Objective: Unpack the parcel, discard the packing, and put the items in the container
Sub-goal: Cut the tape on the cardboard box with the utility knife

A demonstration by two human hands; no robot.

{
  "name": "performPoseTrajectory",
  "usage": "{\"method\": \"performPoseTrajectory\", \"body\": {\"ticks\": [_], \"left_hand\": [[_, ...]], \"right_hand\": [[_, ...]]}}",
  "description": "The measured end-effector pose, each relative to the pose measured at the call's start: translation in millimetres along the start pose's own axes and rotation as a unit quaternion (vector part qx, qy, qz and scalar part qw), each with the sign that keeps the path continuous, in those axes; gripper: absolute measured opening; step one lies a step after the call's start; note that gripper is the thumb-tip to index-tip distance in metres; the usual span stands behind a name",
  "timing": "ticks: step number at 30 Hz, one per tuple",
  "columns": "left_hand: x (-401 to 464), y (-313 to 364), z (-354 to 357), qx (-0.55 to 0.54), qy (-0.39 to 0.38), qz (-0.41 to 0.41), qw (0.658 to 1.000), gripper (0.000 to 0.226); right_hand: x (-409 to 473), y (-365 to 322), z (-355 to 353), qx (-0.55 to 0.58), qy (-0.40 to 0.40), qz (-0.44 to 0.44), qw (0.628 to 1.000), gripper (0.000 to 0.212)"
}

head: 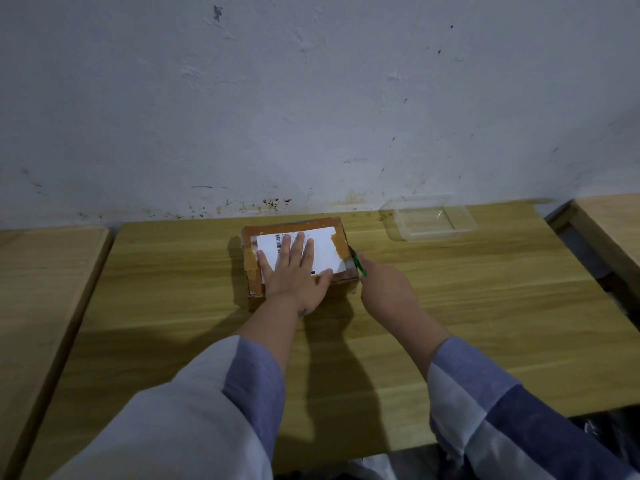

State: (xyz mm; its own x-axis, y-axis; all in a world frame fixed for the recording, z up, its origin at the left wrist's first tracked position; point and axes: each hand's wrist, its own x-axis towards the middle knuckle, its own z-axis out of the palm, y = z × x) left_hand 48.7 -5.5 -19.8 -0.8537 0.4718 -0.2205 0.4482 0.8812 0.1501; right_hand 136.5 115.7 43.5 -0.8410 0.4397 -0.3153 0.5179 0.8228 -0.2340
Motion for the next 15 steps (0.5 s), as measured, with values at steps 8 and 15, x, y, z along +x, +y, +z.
{"method": "performPoseTrajectory", "body": {"ticks": [8,15], "left_hand": [[-0.5,-0.1,0.6,0.003,0.006,-0.001,1.000,0.073],[-0.5,0.0,1.3,0.001,0.010,0.002,1.000,0.073]], "right_hand": [[-22.7,12.4,0.9,0.026,0.013,0.009,1.000,0.053],[-36.9,21.0,1.7,0.168,0.098,0.016,0.981,0.049]]}}
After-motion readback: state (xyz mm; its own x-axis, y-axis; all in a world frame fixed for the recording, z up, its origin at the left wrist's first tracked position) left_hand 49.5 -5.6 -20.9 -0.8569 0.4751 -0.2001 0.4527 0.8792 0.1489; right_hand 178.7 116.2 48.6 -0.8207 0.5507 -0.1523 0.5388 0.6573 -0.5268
